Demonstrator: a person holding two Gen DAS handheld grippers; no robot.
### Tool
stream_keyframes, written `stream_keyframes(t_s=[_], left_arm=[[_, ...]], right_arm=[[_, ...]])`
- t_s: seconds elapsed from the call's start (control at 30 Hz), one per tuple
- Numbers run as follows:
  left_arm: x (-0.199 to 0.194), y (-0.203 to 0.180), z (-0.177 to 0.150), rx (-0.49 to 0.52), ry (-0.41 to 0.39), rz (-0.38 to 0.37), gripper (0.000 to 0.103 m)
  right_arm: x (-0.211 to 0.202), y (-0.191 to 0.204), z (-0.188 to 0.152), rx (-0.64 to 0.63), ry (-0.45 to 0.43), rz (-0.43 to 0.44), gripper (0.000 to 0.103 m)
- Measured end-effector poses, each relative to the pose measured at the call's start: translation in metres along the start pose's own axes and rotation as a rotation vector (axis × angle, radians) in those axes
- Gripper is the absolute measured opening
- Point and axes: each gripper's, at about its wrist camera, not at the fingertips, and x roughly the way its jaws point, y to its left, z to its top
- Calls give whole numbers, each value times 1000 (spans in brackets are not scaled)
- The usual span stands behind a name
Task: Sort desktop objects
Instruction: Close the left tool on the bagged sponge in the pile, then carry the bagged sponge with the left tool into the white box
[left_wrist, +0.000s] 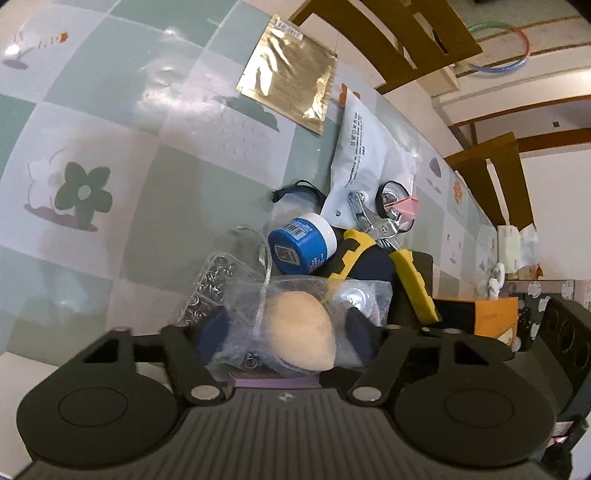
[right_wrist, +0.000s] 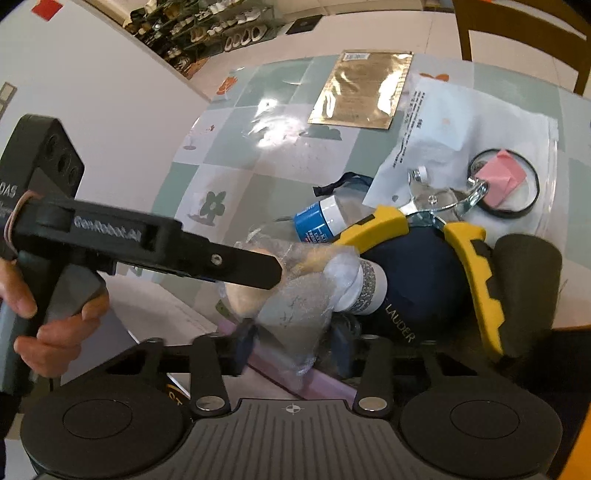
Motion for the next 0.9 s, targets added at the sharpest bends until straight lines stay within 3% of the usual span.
stream_keyframes(t_s=[0.13,0.4,0.63,0.9], left_arm=[[-6,1,-4,-11,-13,-45,53],[-44,-23,-24,48,-102,-70,53],[-99,-45,-64,119,-206,-104,53],[-131,-56,-122,203,-260,-47,53]], right_arm=[[-6,3,-5,-9,-22,-3,43],[-43,25,-14,-58,-112,-2,43],[-90,61,-35,-140,-218,1,43],[-109,93,-73,-196,-249,17,43]])
